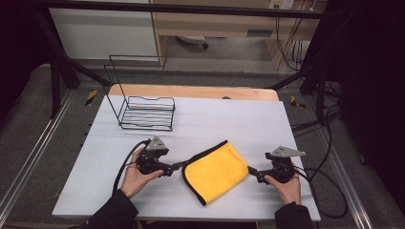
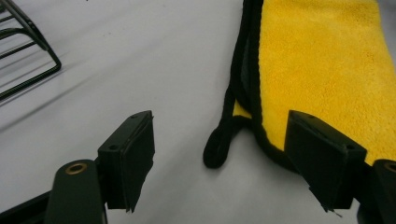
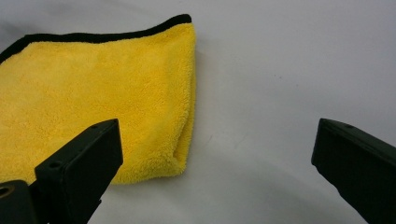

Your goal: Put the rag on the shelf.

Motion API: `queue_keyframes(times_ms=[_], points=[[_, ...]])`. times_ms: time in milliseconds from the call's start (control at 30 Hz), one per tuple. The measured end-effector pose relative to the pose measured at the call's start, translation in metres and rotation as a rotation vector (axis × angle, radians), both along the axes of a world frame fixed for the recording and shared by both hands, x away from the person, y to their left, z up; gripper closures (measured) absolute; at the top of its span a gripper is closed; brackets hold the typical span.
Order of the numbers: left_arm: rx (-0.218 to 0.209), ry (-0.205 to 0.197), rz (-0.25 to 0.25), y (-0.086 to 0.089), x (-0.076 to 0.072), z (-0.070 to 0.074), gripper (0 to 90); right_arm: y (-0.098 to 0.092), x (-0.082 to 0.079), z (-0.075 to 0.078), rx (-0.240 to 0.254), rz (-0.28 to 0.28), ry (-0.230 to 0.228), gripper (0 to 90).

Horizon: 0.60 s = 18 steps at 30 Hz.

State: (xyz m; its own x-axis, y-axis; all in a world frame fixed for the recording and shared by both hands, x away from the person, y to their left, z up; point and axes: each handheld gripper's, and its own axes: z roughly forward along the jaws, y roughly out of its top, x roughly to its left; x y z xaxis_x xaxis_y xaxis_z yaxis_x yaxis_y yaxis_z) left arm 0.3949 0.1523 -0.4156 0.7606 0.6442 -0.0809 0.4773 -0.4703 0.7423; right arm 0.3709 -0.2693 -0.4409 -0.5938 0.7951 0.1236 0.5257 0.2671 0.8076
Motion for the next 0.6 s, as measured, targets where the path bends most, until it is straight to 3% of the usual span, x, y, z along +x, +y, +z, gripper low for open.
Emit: queue_keyframes(times_ms=[300,433,600], points=[[0.044,0.03,-0.026,-0.03,0.013,-0.008,35.5,0.0,0.0,0.0,-0.001,-0.001,0.006,2.5],[0.086,0.068,-0.044,-0.045,0.021,-0.019,41.9,0.0,0.0,0.0,0.0,-0.001,0.008,2.5],[0.05,0.126,-0.059,-0.049,0.025,-0.025,52.9,0.0,0.001,-0.001,-0.003,0.005,0.006,2.4]])
